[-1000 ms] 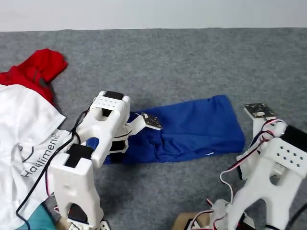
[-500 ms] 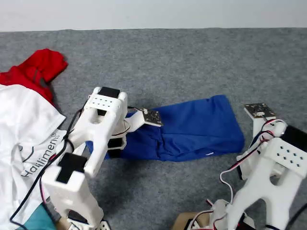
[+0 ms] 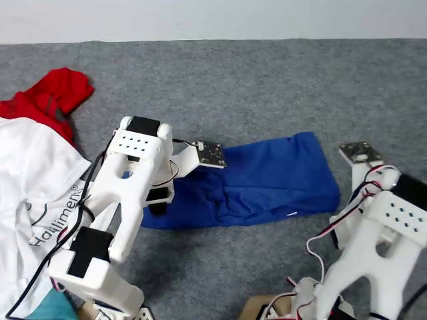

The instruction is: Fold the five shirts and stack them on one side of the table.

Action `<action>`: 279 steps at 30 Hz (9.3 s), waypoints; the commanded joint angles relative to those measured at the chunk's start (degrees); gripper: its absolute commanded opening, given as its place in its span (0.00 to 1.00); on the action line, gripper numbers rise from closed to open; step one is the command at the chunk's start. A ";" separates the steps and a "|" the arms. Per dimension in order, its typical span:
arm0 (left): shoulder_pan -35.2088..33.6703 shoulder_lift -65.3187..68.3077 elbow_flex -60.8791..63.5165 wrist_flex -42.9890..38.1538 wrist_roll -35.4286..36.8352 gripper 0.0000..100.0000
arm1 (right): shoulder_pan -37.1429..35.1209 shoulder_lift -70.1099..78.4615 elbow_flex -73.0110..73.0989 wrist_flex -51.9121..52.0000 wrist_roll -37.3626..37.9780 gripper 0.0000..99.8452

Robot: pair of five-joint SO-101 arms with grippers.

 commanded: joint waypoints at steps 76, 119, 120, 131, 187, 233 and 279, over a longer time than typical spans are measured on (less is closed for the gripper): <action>-18.37 -43.34 6.02 1.67 37.27 0.00 | -59.56 48.04 -23.56 -23.08 -15.91 0.18; -18.20 -43.25 5.76 1.67 37.10 0.00 | -43.91 45.67 -41.41 -16.31 -11.87 0.12; -18.20 -43.25 5.76 1.67 37.10 0.00 | -42.59 47.25 -41.41 -17.80 -11.08 0.11; -18.20 -43.25 5.76 1.67 37.10 0.00 | -33.89 61.76 -43.60 -26.59 -10.55 0.11; -18.46 -48.88 6.11 1.76 37.10 0.00 | -49.71 34.59 -8.09 -26.15 -18.46 0.04; -18.64 -48.97 6.11 1.85 37.01 0.00 | -27.38 37.14 -24.18 -20.00 -27.78 0.26; -18.29 -48.70 6.11 1.85 37.01 0.00 | -7.52 54.29 -38.07 -25.89 -17.67 0.01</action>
